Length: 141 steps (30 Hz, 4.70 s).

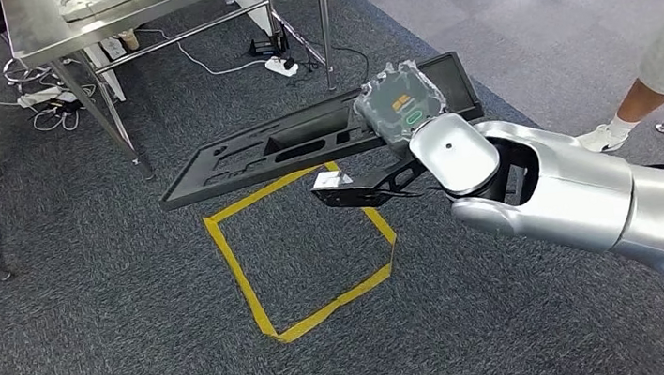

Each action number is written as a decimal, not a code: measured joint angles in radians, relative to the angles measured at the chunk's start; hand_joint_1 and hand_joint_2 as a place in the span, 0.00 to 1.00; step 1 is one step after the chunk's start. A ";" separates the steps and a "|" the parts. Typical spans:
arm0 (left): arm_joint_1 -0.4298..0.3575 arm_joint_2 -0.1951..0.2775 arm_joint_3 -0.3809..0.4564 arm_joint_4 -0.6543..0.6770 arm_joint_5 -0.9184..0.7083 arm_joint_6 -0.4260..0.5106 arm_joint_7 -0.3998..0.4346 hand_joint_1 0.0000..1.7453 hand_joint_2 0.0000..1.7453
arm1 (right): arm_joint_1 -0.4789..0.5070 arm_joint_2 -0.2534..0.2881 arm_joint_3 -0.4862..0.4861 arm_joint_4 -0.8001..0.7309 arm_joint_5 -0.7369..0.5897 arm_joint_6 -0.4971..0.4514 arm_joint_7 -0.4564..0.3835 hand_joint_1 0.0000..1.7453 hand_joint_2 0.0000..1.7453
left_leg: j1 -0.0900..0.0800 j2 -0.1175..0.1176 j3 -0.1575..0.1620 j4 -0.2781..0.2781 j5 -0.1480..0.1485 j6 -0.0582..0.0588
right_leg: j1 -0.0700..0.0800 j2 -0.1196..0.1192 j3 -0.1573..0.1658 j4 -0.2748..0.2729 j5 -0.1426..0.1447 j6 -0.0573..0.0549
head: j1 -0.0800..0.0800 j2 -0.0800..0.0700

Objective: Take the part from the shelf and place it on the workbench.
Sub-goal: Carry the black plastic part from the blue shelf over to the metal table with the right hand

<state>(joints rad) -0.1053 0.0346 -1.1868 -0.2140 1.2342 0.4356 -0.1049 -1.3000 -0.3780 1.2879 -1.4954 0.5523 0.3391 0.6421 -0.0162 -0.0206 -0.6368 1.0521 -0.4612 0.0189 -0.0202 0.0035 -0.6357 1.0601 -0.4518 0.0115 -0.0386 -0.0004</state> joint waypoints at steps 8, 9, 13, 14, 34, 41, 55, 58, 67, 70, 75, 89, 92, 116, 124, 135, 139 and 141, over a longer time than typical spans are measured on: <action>0.000 -0.001 0.000 0.000 0.000 0.000 0.000 0.00 1.00 | 0.002 0.000 0.000 0.001 0.001 -0.001 0.000 1.00 1.00 | 0.009 0.014 -0.113 0.193 -0.036 -0.014 | 0.003 -0.001 0.022 -0.007 -0.010 -0.015 | -0.005 0.000; 0.001 -0.001 0.000 0.000 0.000 0.000 0.000 0.00 1.00 | 0.002 0.000 0.000 0.001 0.001 -0.001 0.000 1.00 1.00 | 0.005 0.014 -0.083 0.123 0.001 -0.005 | 0.003 -0.001 0.026 -0.008 -0.012 -0.015 | -0.005 0.000; -0.004 0.002 0.000 0.000 -0.001 0.001 -0.003 0.00 1.00 | 0.001 0.000 0.000 0.002 0.000 0.000 0.000 1.00 1.00 | -0.014 0.016 -0.005 -0.029 0.038 0.024 | -0.002 -0.002 0.033 -0.021 -0.014 -0.003 | -0.005 0.000; -0.004 0.002 0.000 0.000 -0.003 0.001 -0.003 0.00 1.00 | 0.002 0.000 0.000 0.002 0.000 0.000 0.000 1.00 1.00 | -0.017 0.015 0.001 -0.041 0.038 0.028 | -0.004 -0.002 0.036 -0.027 -0.013 0.002 | -0.006 0.000; -0.002 -0.005 0.000 0.000 -0.011 0.003 -0.008 0.00 1.00 | -0.001 -0.011 0.003 0.003 -0.004 0.009 0.000 1.00 1.00 | 0.010 0.014 -0.016 0.141 -0.105 -0.016 | -0.004 0.008 0.009 -0.006 -0.005 -0.011 | -0.006 0.000; 0.003 -0.004 0.000 0.000 -0.010 0.003 -0.006 0.00 1.00 | 0.001 -0.011 0.003 0.004 -0.004 0.010 0.000 1.00 1.00 | 0.005 0.015 -0.062 0.058 0.058 0.011 | 0.002 0.008 0.093 -0.019 -0.064 -0.007 | -0.004 0.000; 0.003 -0.003 0.000 0.000 -0.003 -0.001 0.001 0.00 1.00 | 0.012 -0.014 0.002 0.003 -0.007 0.012 0.000 1.00 1.00 | -0.005 0.005 0.131 -0.073 -0.036 0.043 | -0.010 0.000 -0.070 0.088 -0.036 0.036 | -0.001 0.000; 0.002 -0.004 0.000 0.000 -0.003 -0.001 0.006 0.00 1.00 | 0.012 -0.014 0.002 0.003 -0.008 0.012 0.000 1.00 1.00 | -0.004 0.003 0.136 -0.044 -0.077 0.024 | -0.006 -0.003 -0.057 -0.009 0.061 0.024 | -0.001 0.000; -0.002 -0.005 0.000 0.000 -0.010 0.000 0.022 0.00 1.00 | 0.016 -0.015 0.001 -0.001 -0.011 0.016 0.000 1.00 1.00 | 0.012 0.014 -0.073 0.254 -0.160 -0.018 | -0.006 0.000 0.005 -0.028 0.025 -0.011 | -0.006 0.000; 0.002 -0.005 0.000 0.000 -0.011 0.000 0.024 0.00 1.00 | 0.020 -0.015 0.001 -0.001 -0.011 0.018 0.000 1.00 1.00 | 0.011 0.014 -0.067 0.139 -0.085 -0.004 | -0.003 0.000 0.042 -0.029 0.000 -0.009 | -0.006 0.000; -0.001 -0.001 0.000 0.000 -0.011 0.006 0.022 0.00 1.00 | 0.019 -0.015 -0.001 -0.004 -0.010 0.018 0.000 1.00 1.00 | -0.010 0.015 -0.014 -0.038 0.045 0.025 | -0.004 0.007 0.064 -0.036 -0.022 0.012 | -0.007 0.000; 0.000 0.000 -0.001 0.000 -0.014 0.009 0.021 0.00 1.00 | 0.029 -0.021 -0.003 -0.007 -0.010 0.017 0.000 1.00 1.00 | -0.009 0.006 0.038 -0.021 -0.011 0.028 | 0.007 0.004 -0.014 -0.006 0.026 0.012 | 0.000 0.000; -0.002 0.000 -0.001 0.000 -0.015 0.010 0.021 0.00 1.00 | 0.028 -0.021 -0.003 -0.007 -0.011 0.016 0.000 1.00 1.00 | -0.008 0.005 0.036 -0.017 -0.020 0.016 | 0.006 0.005 -0.008 -0.014 0.022 0.002 | 0.000 0.000; -0.002 0.001 -0.002 0.000 -0.015 0.012 0.020 0.00 1.00 | 0.030 -0.025 -0.006 -0.006 -0.011 0.014 0.000 1.00 1.00 | -0.004 0.011 0.050 -0.046 0.004 0.040 | 0.006 0.001 -0.115 0.216 -0.061 0.020 | -0.001 0.000; -0.003 0.004 -0.001 0.000 -0.008 0.008 0.028 0.00 1.00 | 0.024 -0.020 -0.006 -0.006 -0.011 0.005 0.000 1.00 1.00 | -0.009 0.004 0.075 -0.031 -0.043 0.013 | 0.016 0.005 -0.002 -0.035 0.038 -0.016 | -0.003 0.000; 0.000 0.005 -0.001 0.000 -0.007 0.007 0.027 0.00 1.00 | 0.025 -0.010 -0.006 -0.004 -0.011 0.004 0.000 1.00 1.00 | 0.027 0.015 -0.022 -0.016 0.063 -0.033 | 0.001 0.003 0.076 -0.050 -0.019 -0.001 | -0.008 0.000; -0.001 0.006 -0.001 0.000 -0.007 0.007 0.027 0.00 1.00 | 0.023 -0.009 -0.006 -0.004 -0.011 0.003 0.000 1.00 1.00 | 0.017 0.014 -0.001 -0.045 0.050 -0.008 | -0.002 0.005 0.079 -0.048 -0.034 0.024 | -0.008 0.000; -0.001 0.006 -0.001 0.000 -0.007 0.007 0.027 0.00 1.00 | 0.021 -0.009 -0.006 -0.003 -0.010 0.003 0.000 1.00 1.00 | 0.018 0.015 0.016 -0.053 0.044 0.008 | -0.003 0.003 0.052 0.013 -0.063 0.029 | -0.006 0.000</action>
<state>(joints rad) -0.1061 0.0406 -1.1879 -0.2140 1.2268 0.4427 -0.0778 -1.2785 -0.3869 1.2815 -1.4984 0.5418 0.3420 0.6424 0.0014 -0.0055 -0.6213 0.9993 -0.4170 0.0265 -0.0233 0.0060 -0.5832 1.0729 -0.5145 0.0403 -0.0442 -0.0003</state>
